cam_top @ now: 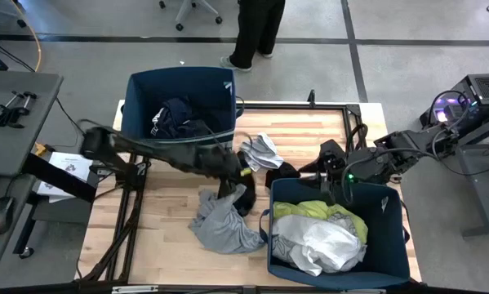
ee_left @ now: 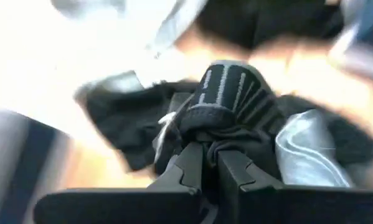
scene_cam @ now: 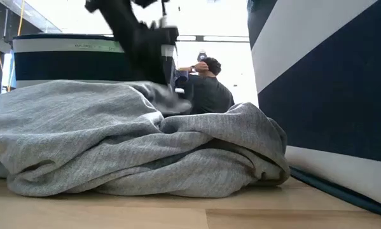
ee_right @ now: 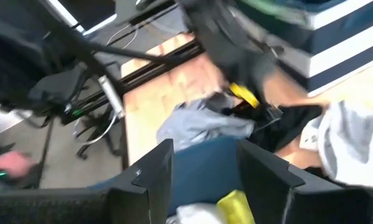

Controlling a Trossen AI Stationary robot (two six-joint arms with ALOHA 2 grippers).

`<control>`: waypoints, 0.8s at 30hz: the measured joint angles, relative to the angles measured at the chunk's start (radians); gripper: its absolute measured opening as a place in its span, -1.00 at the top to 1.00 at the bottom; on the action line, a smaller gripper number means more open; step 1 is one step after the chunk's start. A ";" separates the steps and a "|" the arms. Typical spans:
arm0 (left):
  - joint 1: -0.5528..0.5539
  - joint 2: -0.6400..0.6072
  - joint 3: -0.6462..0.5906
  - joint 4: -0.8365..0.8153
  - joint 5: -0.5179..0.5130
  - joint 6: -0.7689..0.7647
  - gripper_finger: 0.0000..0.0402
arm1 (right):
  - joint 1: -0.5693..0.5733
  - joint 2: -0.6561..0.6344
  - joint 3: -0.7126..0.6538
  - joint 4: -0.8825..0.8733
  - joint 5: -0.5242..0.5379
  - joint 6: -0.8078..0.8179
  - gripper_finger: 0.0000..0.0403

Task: Sort clothes
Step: Put the black boxer shorts into the top blue laundry bin

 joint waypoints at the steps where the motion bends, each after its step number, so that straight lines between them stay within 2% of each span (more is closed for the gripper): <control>1: 0.002 -0.037 0.041 -0.050 -0.014 0.034 0.98 | -0.004 0.000 0.000 0.001 0.019 -0.007 0.19; 6: 0.003 -0.198 0.224 -0.097 -0.025 0.180 0.99 | -0.038 0.000 0.000 0.021 0.136 -0.050 0.19; 9: 0.003 -0.279 0.352 -0.077 -0.075 0.220 0.99 | -0.065 0.000 0.000 0.062 0.186 -0.092 0.19; 12: 0.003 -0.326 0.476 -0.014 -0.105 0.287 1.00 | -0.095 0.000 0.000 0.105 0.204 -0.133 0.19; 16: 0.022 -0.361 0.635 0.054 -0.121 0.475 1.00 | -0.131 0.000 0.000 0.137 0.214 -0.157 0.19; 20: 0.071 -0.365 0.741 0.004 -0.283 0.714 1.00 | -0.152 0.000 0.000 0.159 0.214 -0.157 0.19; 24: 0.170 -0.361 0.758 -0.087 -0.455 0.862 1.00 | -0.154 0.000 0.000 0.162 0.214 -0.122 0.19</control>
